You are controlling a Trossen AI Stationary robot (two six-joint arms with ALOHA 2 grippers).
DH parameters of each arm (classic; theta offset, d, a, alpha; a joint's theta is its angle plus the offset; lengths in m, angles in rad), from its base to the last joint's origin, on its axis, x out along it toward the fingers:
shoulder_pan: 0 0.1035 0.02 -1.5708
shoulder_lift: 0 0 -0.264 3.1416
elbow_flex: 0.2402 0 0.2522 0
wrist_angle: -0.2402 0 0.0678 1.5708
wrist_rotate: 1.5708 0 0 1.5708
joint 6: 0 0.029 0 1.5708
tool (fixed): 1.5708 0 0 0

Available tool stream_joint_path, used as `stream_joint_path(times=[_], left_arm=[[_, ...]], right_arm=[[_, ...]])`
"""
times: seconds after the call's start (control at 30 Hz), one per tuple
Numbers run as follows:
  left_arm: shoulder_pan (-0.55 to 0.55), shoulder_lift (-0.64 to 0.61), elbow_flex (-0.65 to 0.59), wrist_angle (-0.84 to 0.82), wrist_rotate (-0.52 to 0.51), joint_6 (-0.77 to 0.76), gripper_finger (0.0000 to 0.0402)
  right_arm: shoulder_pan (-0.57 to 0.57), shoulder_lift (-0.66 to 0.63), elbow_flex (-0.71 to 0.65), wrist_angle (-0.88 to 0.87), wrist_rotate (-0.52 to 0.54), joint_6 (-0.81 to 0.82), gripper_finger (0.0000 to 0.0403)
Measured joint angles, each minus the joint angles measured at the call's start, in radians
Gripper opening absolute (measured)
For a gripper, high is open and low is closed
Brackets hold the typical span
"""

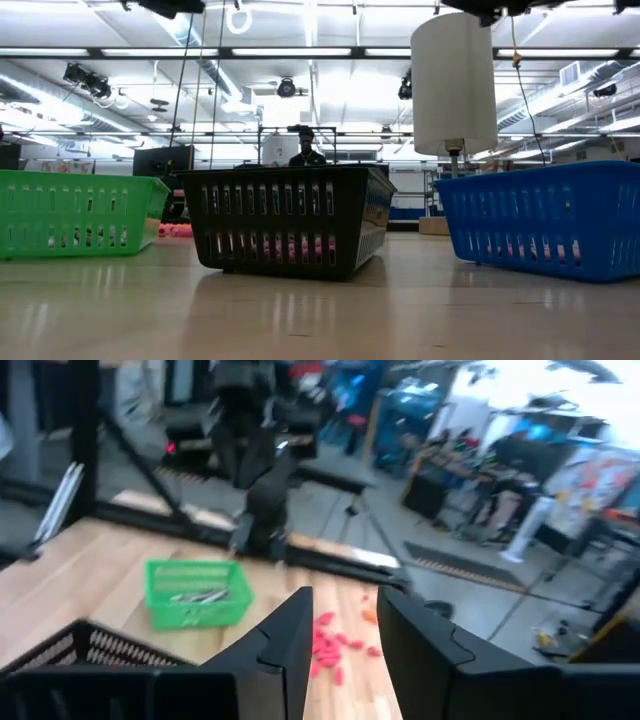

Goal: Sort crayons
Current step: Return to Home Position

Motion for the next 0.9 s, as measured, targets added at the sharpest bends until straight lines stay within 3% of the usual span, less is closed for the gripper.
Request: stream_joint_path(times=[0.17,0.37,0.63,0.9], left_arm=[[0.040,-0.177,-0.170,0.181,-0.004,0.000,0.0038],[0.083,-0.317,-0.345,0.305,-0.110,0.031,0.0038],[0.120,-0.403,-0.592,0.596,-0.170,0.119,0.0038],[0.172,-0.493,-0.685,0.658,-0.166,0.186,0.0038]], right_arm=[[0.000,-0.165,-0.073,0.001,0.062,0.037,0.0123],[-0.001,-0.314,-0.167,0.000,0.148,0.012,0.0123],[-0.001,-0.426,-0.286,0.081,0.266,0.024,0.0123],[-0.001,-0.539,-0.375,0.107,0.310,0.051,0.0123]])
